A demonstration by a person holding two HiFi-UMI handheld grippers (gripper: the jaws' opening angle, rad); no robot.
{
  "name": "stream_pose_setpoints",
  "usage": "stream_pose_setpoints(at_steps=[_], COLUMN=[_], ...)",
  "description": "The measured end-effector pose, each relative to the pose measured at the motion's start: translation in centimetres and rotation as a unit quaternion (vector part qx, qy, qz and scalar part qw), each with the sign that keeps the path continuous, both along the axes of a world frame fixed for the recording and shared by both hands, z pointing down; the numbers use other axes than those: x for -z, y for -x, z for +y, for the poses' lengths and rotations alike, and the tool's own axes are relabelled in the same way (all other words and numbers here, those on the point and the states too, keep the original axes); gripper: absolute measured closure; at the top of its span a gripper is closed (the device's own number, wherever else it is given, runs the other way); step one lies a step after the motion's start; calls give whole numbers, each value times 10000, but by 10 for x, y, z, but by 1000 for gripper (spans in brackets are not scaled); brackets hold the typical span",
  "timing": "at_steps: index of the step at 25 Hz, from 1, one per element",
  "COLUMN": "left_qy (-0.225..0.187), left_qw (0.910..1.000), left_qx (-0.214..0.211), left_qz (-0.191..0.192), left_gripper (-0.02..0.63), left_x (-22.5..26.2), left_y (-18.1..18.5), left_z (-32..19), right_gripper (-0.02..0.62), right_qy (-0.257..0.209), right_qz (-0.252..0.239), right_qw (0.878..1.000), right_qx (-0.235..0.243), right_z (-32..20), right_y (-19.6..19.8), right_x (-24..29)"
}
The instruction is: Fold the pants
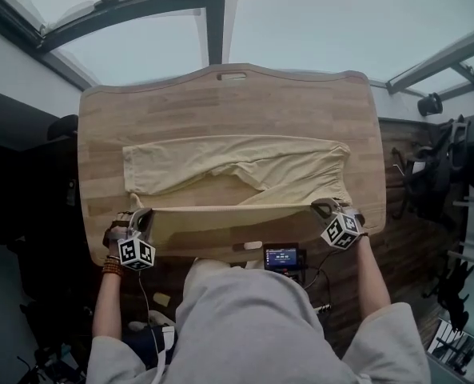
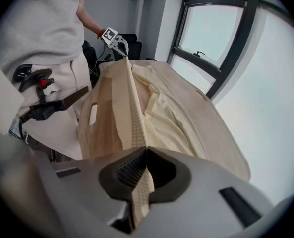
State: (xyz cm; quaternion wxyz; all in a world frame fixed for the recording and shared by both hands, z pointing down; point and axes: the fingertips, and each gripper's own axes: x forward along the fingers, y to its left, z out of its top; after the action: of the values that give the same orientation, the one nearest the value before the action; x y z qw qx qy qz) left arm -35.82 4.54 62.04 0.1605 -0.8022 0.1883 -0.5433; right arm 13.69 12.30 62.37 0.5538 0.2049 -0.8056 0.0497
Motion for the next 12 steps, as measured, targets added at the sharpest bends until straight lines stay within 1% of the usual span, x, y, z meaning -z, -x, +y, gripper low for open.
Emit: stream_pose_setpoints(at_steps=[3,6,8,10,12], left_qy=[-200,-274,-318,-337,-268], left_qw=[9997,9995,9990,9976,9963], left_qx=[-125,-178,-229,-288,-259], left_qz=[-10,-42,-231,-534,-775], left_gripper=[592,592,592,592,592], left_x=[16,33,42,45,40], left_y=[-1,-4,-6,-8,-12], left_z=[-33,-66,-86,-103,-121], right_gripper=[584,584,584,584,584], right_qy=[-194,-344,-401,-388,-309], right_qz=[169,275,297,328,398], right_qw=[9995,9988,9985,9986,9987], right_qx=[-172,-223,-211,-155,-80], right_z=[-32,-68,-95,-122,-148], right_y=[-3,-7,-9,-11,-14], right_x=[7,8,4,-5,-18])
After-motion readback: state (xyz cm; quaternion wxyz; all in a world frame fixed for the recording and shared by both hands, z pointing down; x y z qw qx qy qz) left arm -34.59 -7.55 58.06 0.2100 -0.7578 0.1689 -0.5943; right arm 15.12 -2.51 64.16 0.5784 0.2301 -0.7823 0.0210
